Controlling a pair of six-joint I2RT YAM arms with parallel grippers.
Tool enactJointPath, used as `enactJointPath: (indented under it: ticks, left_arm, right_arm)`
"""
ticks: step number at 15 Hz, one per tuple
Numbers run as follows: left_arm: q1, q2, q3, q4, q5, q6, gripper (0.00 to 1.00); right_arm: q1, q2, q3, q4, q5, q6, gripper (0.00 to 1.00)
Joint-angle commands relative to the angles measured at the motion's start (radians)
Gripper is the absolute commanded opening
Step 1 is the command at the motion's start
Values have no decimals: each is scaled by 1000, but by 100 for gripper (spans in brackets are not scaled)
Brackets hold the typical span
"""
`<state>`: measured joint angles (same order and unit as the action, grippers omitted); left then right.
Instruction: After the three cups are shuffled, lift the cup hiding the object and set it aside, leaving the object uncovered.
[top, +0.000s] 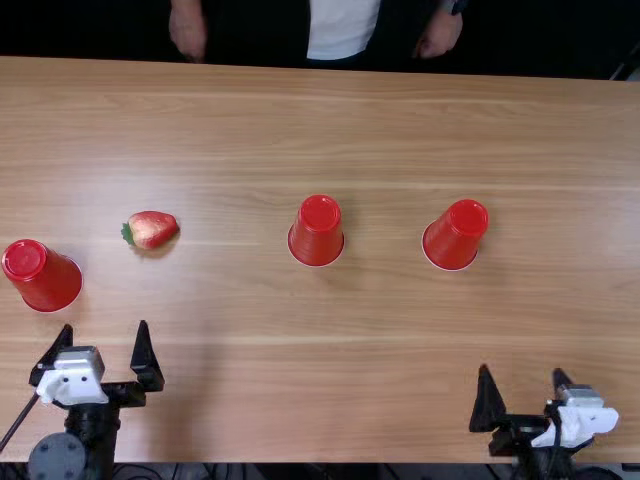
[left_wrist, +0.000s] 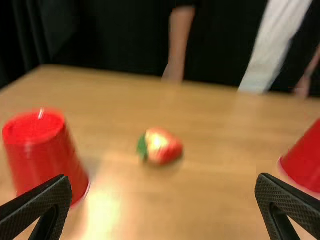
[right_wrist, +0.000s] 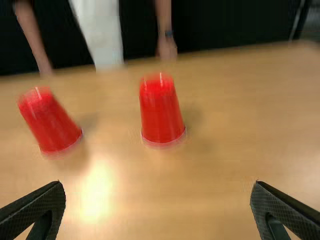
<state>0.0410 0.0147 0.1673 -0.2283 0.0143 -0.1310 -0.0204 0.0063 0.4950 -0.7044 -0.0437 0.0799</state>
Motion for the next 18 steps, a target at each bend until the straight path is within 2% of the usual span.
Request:
enactJointPath:
  ticks: [1,2,3,5,7,10,13,18]
  left_arm:
    - [-1,-15,-54,52,76,35,100]
    - [-1,-15,-83,107,102,57,100]
    - [-1,-15,-103,153,113,67,100]
    - [-1,-15,-144,238,113,67,100]
    - [-1,-15,-152,239,113,70,100]
    - [-1,-15,-152,160,109,68,100]
    - [-1,-15,-152,11,105,67,100]
    - [-1,-15,-152,7,107,65,100]
  right_arm:
    - [-9,-6,-29,112,5,1,100]
    - [-9,-6,-67,265,5,3,100]
    - [-9,-6,-130,425,5,3,100]
    - [-7,-6,-248,720,-2,1,100]
    - [-9,-6,-351,898,-6,1,100]
    - [-7,-6,-470,930,-8,-1,100]
    - [-7,-6,-483,827,-4,1,100]
    - [-6,-6,-483,810,-2,3,100]
